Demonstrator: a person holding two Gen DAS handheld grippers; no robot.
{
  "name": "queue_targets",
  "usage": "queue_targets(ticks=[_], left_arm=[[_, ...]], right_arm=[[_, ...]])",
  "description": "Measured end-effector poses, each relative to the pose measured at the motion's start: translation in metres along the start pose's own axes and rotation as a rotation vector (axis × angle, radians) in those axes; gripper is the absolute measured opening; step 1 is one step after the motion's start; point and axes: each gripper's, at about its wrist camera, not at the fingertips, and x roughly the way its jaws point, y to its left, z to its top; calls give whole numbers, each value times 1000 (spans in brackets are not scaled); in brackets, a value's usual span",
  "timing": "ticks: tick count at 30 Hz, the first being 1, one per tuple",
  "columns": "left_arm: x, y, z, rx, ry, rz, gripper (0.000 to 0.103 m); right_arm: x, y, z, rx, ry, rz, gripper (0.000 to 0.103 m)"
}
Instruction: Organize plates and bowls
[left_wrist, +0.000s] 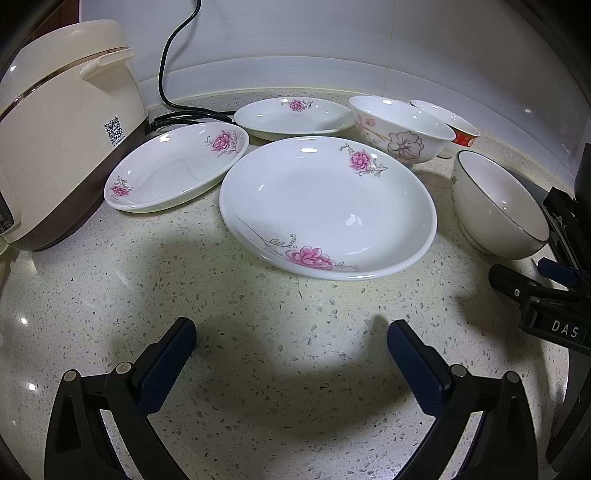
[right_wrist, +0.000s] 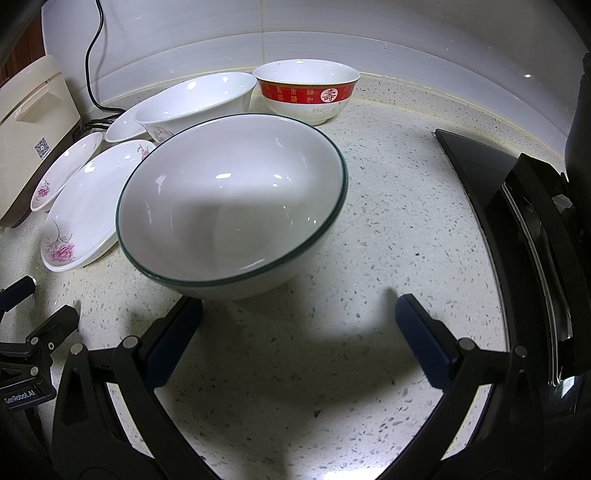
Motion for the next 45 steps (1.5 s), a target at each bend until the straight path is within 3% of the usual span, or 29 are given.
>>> queue_targets(ticks=[45], left_arm=[[0, 0, 0, 0, 0, 0, 103]], right_arm=[[3, 0, 3, 9, 0, -5, 103]])
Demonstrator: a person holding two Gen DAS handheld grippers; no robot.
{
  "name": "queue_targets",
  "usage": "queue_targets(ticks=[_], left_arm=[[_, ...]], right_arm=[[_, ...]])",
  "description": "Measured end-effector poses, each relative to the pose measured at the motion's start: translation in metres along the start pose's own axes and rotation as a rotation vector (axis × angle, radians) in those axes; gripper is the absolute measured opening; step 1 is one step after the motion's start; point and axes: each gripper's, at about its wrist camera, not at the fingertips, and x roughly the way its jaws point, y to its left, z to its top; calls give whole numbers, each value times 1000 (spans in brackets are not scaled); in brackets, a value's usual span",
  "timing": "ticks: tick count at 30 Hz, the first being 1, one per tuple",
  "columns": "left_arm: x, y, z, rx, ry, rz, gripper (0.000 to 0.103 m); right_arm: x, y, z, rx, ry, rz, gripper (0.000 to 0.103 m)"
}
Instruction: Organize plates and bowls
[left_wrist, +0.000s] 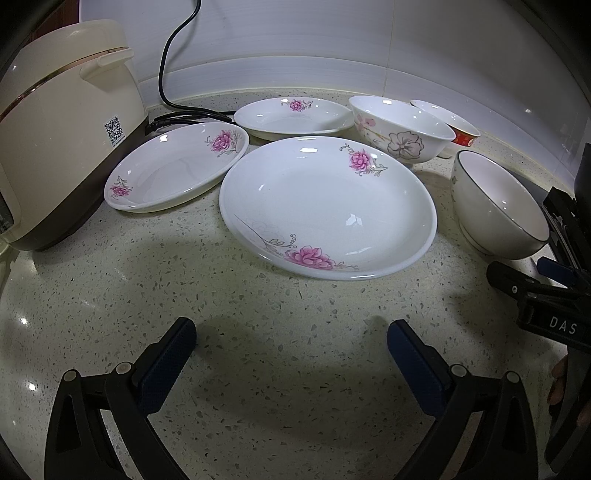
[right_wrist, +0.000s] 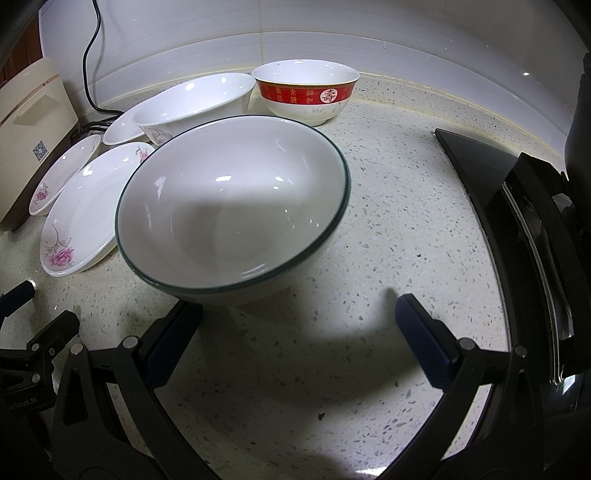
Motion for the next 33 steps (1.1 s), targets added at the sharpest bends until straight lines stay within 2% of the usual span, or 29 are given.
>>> queue_targets(ticks=[10, 15, 18, 21, 26, 28, 31, 33], left_arm=[[0, 0, 0, 0, 0, 0, 103], [0, 0, 0, -1, 0, -2, 103], [0, 0, 0, 8, 0, -6, 103], [0, 1, -1, 10, 5, -8, 103], [1, 5, 4, 66, 59, -47, 103], [-2, 8, 1, 70, 62, -58, 103], [-7, 21, -2, 10, 68, -104, 103], [-9, 45, 4, -122, 86, -153, 103]], right_arm=[[0, 0, 0, -3, 0, 2, 103], [-5, 2, -3, -46, 22, 33, 103], [-10, 3, -5, -92, 61, 83, 103], [-25, -3, -5, -60, 75, 201, 103], [-67, -9, 19, -36, -59, 252, 103], [-74, -6, 34, -26, -76, 286, 103], [-74, 8, 57, -27, -55, 345, 103], [-67, 20, 72, -38, -16, 405, 103]])
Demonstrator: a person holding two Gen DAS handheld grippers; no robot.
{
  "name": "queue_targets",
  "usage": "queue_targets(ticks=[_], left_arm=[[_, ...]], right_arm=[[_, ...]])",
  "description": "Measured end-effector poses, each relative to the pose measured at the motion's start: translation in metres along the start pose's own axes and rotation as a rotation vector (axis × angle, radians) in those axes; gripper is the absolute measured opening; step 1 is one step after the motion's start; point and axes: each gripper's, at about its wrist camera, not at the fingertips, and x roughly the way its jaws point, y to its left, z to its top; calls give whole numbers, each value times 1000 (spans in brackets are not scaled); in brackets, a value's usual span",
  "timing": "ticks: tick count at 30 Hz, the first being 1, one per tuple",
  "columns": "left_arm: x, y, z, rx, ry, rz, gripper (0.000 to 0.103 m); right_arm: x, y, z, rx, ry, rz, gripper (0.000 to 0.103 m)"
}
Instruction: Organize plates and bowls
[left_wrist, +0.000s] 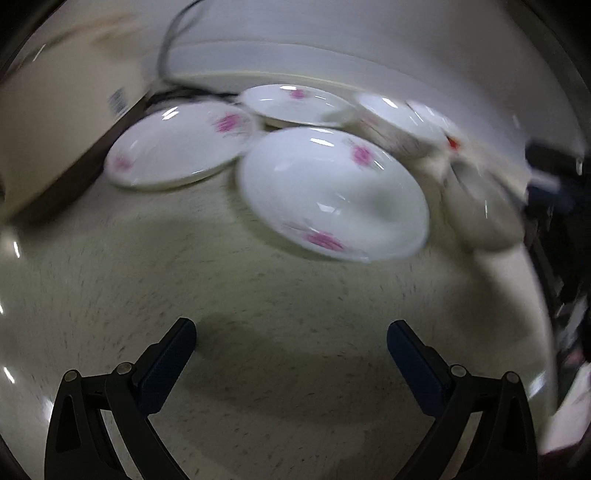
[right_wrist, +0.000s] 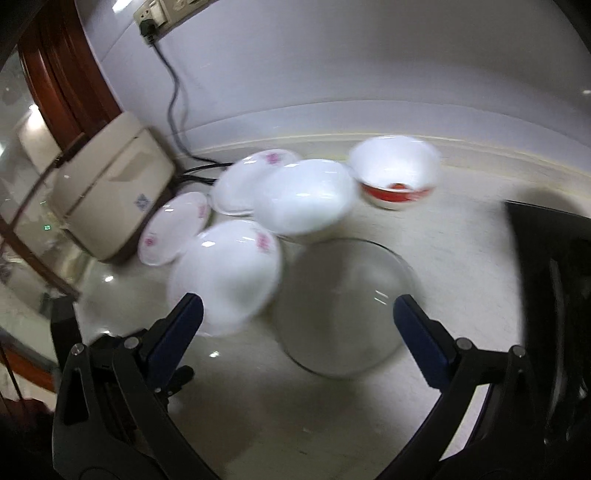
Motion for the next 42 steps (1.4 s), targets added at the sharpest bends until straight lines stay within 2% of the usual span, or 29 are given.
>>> queue_targets(ticks=[4, 6, 10, 13, 20, 24, 26, 29, 33, 34, 39, 41, 42], left_arm=[[-6, 37, 22, -190, -38, -7, 103], [-8, 46, 32, -236, -62, -13, 103], [-7, 48, 52, -251, -85, -8, 103], [-5, 46, 61, -262, -82, -25, 103], [8, 35, 68, -235, -43, -3, 102], [10, 39, 69, -247, -33, 0, 97], [12, 42, 69, -252, -26, -7, 93], [15, 48, 69, -290, -13, -37, 88], [22, 45, 73, -297, 3, -58, 74], [27, 44, 75, -293, 16, -59, 67], [38, 29, 83, -246, 47, -73, 50], [39, 22, 82, -216, 62, -78, 38], [39, 16, 79, -192, 71, -72, 37]], right_arm=[[23, 18, 25, -13, 68, 99, 99], [38, 31, 35, -44, 111, 141, 88], [73, 51, 45, -87, 236, 172, 78], [96, 57, 48, -96, 311, 121, 72], [130, 57, 48, -109, 491, -52, 72], [142, 52, 53, -102, 520, -95, 72], [149, 48, 52, -93, 553, -97, 71], [153, 48, 52, -111, 556, -104, 68], [152, 42, 53, -112, 532, -131, 44], [152, 38, 54, -106, 535, -130, 42], [158, 36, 55, -141, 540, -148, 42], [160, 40, 53, -179, 543, -161, 44], [160, 41, 52, -180, 545, -164, 42]])
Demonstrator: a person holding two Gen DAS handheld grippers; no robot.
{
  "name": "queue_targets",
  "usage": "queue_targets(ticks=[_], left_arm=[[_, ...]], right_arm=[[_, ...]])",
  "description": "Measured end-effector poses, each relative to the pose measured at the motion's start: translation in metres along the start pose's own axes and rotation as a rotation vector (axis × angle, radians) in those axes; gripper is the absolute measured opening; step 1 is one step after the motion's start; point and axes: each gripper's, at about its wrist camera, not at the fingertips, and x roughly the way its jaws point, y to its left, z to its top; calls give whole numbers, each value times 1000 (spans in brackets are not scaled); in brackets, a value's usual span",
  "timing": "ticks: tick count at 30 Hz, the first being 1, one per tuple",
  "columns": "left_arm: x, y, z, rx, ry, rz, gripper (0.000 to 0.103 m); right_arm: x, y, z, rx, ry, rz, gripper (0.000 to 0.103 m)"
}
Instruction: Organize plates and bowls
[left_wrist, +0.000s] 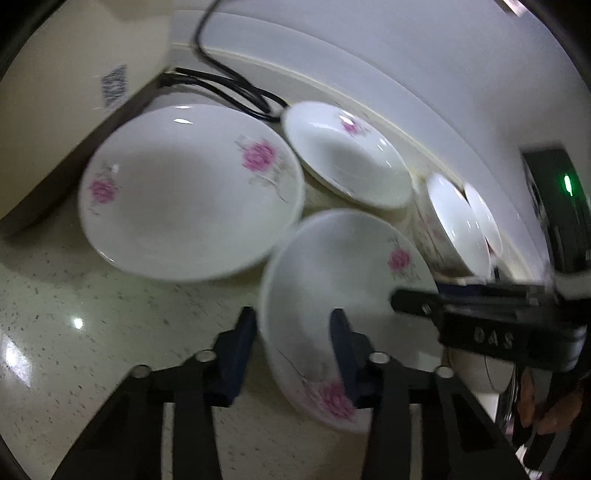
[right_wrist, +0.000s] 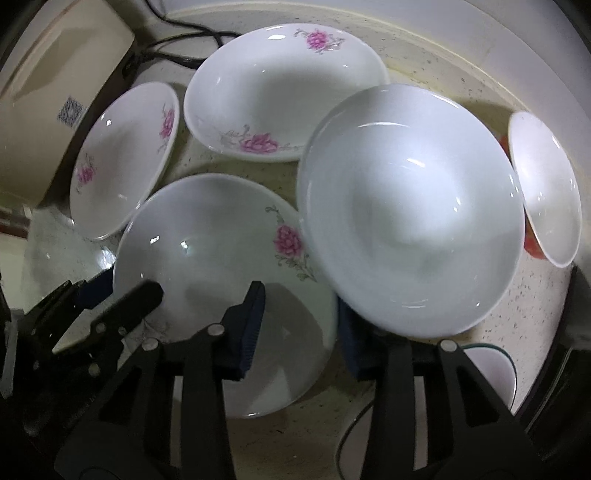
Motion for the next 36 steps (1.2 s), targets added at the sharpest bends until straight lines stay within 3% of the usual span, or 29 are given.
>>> queue_targets(ticks=[1, 3, 6, 14, 17, 19, 22, 24, 36], left_arm=[[-1, -1, -2, 8, -1, 12, 37], [-4, 2, -6, -11, -8, 11, 34], [-14, 19, -12, -71, 1, 10, 24], [-35, 47, -35, -110, -8, 55, 26], [-38, 55, -38, -122, -18, 73, 26], [-38, 57, -38, -138, -22, 66, 26], [-39, 57, -43, -140, -22, 53, 25], [-42, 54, -48, -124, -20, 50, 15], [-80, 54, -79, -77, -59, 99, 14]], right_arm=[[-1, -1, -1, -5, 3, -8, 40], [-5, -2, -5, -20, -13, -22, 22], [-12, -5, -19, 13, -37, 31, 14], [-20, 15, -46, -41, -18, 140, 15], [-9, 29, -56, -57, 9, 142, 25], [-7, 31, -59, -52, -11, 150, 26], [-9, 18, -71, 7, -41, 192, 21], [-14, 9, -81, 26, -62, 212, 18], [-24, 7, -124, 21, -162, 252, 14]])
